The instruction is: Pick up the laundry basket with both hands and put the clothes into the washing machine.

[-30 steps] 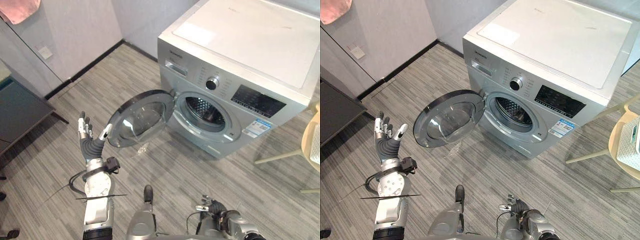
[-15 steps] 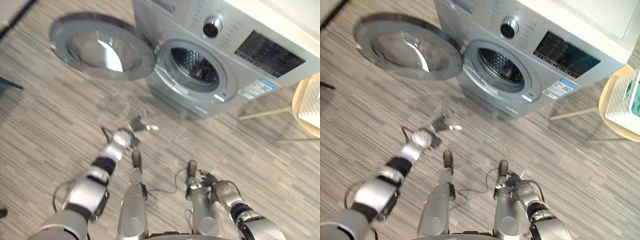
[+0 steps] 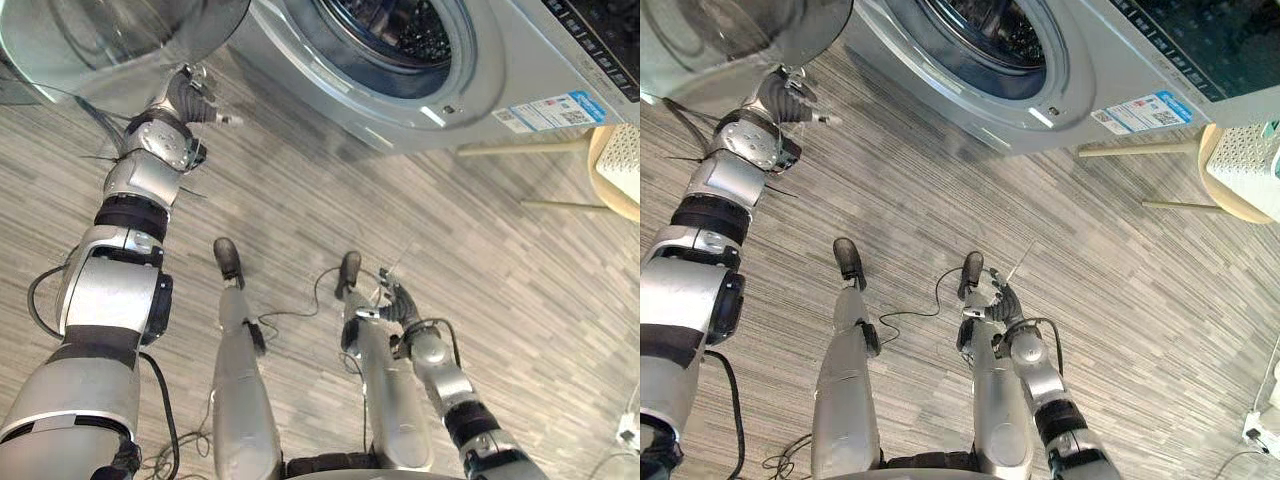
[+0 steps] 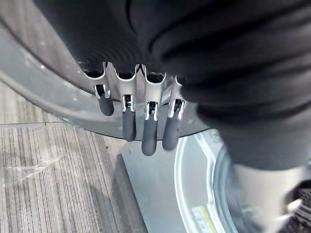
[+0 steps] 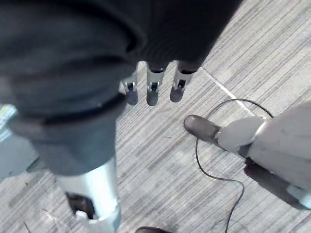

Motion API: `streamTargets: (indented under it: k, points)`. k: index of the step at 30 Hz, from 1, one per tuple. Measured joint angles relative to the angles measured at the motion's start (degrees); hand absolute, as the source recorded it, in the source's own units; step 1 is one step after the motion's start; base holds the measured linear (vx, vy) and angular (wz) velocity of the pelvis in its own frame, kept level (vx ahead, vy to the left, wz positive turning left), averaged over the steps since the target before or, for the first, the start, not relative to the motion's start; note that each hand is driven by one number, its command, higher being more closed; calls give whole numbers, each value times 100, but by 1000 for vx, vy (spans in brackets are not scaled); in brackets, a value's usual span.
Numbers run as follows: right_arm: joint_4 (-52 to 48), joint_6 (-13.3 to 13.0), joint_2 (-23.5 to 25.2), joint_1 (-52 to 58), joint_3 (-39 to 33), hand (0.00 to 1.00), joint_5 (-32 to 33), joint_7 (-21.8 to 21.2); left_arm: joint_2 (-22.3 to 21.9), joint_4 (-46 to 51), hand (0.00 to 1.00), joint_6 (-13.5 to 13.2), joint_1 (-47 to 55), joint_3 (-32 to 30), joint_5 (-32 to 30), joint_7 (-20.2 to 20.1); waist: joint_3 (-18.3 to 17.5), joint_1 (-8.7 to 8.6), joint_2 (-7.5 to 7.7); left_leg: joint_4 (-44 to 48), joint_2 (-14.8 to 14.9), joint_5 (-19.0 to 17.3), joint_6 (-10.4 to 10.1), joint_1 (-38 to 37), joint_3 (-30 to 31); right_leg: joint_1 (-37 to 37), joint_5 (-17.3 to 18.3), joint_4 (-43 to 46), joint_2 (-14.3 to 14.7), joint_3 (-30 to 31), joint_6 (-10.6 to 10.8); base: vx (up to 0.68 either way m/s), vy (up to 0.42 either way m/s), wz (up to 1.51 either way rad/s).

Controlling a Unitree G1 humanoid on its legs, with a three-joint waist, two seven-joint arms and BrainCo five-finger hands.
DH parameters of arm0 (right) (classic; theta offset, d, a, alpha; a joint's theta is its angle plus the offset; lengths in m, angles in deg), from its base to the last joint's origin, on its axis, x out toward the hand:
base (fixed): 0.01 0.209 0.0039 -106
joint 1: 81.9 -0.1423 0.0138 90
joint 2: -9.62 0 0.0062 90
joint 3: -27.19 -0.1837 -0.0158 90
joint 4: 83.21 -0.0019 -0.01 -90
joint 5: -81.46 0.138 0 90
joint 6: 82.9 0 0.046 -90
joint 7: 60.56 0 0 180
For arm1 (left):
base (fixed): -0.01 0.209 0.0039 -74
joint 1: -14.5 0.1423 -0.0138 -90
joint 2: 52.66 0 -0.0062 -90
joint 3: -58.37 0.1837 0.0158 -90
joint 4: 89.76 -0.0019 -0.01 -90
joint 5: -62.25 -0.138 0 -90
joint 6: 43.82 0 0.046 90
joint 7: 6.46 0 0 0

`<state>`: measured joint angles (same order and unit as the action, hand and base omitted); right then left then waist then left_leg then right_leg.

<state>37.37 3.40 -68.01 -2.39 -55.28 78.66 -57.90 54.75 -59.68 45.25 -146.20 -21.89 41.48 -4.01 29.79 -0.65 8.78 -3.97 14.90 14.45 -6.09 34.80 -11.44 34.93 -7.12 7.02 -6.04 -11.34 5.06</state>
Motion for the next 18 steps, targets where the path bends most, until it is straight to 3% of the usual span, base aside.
streamTargets:
  k: [4,8,10,11,13,14,16,17,18]
  points:
    - [-14,12,2,148,-129,0,-9,5,-76,166,0,79,73,-610,236,171,2,65,-4,161,61,-4,-4,-42,-252,3,3,229,-3,-34,-5,69,-5,0]
    - [3,34,-2,157,-215,0,-6,-61,-35,657,0,64,444,-1192,808,150,3,203,-4,751,204,-239,-176,-127,-599,-144,6,388,13,158,-8,2,-21,-22]
    - [33,57,-18,179,-254,0,-1,-163,-53,726,0,68,1013,-1469,917,138,13,307,-19,1555,442,-859,-28,-377,-815,-499,14,406,162,426,-12,-28,-10,-64]
    - [58,57,-29,179,-267,0,-1,-170,-64,796,0,66,1209,-1502,928,139,16,304,-25,1737,501,-980,-37,-452,-873,-587,27,432,181,486,-31,-27,28,-70]
    - [73,115,-58,268,-459,0,51,-172,-312,1150,0,30,2176,-1644,1161,131,37,313,-99,2437,672,-1587,18,-885,-1173,-849,280,777,204,824,-48,-30,68,-74]
    - [73,136,-78,309,-517,0,49,-172,-450,1228,0,21,2444,-1704,1180,131,48,321,-137,2604,714,-1726,25,-1020,-1274,-926,353,864,198,884,-17,-51,89,-85]
    - [75,186,-162,458,-680,0,46,-162,-991,1320,0,-100,3263,-1910,1255,137,27,330,-261,3005,794,-2095,50,-1423,-1586,-1112,574,1033,180,1067,-15,-71,66,-95]
    - [113,218,-177,546,-827,0,46,-131,-1549,1311,0,-164,3929,-2195,1444,155,-3,389,-348,3261,899,-2388,50,-1788,-1977,-1279,994,1085,-23,675,-164,-88,50,-102]
    - [184,232,-191,535,-881,0,46,-126,-1745,1309,0,-170,4172,-2225,1630,152,6,387,-408,3314,922,-2470,43,-1922,-2100,-1306,1043,1102,-137,544,-187,-80,89,-111]
